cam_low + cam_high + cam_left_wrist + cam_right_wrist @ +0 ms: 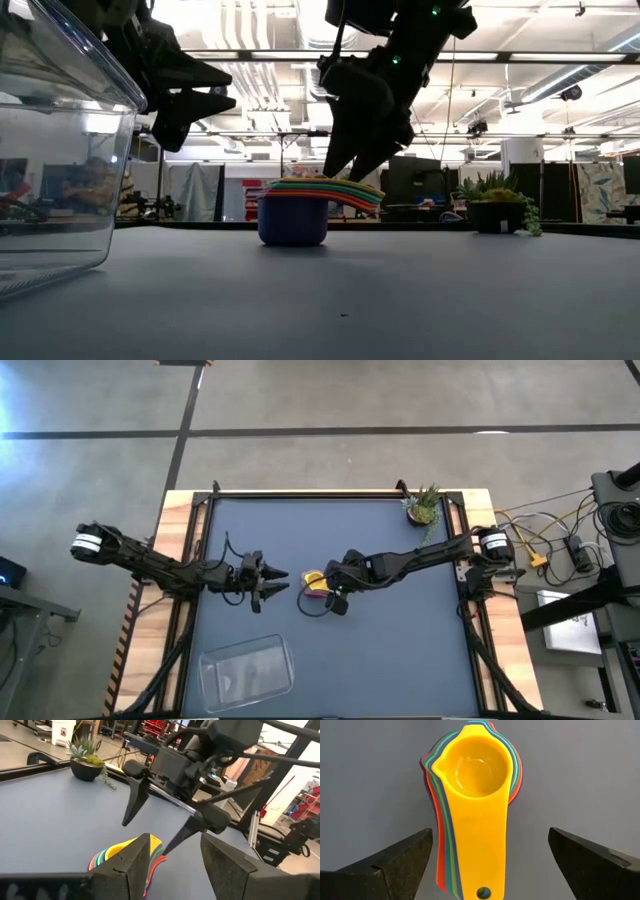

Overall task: Nest measuring cups in basket
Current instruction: Put the nested measuring cups into the transparent bin

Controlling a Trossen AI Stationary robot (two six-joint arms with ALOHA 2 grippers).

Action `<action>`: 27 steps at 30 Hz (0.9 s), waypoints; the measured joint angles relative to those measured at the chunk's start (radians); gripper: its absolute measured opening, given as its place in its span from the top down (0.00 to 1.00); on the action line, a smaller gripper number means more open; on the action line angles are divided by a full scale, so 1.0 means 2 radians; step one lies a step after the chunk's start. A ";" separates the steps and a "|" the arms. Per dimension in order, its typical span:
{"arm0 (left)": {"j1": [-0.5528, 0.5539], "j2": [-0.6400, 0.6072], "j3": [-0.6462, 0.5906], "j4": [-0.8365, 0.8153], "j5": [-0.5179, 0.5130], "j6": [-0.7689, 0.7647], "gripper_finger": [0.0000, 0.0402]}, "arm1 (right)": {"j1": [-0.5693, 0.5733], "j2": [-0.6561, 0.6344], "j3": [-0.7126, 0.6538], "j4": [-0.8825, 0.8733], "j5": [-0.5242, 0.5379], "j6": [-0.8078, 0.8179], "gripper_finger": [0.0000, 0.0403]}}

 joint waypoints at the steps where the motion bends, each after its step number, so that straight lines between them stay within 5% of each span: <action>1: 0.000 0.000 0.000 -0.001 0.001 0.000 0.60 | 0.000 0.000 0.000 0.001 0.000 0.001 0.04; 27: 0.000 0.000 0.000 -0.005 0.001 0.001 0.60 | 0.000 0.044 0.004 0.009 -0.035 0.037 0.05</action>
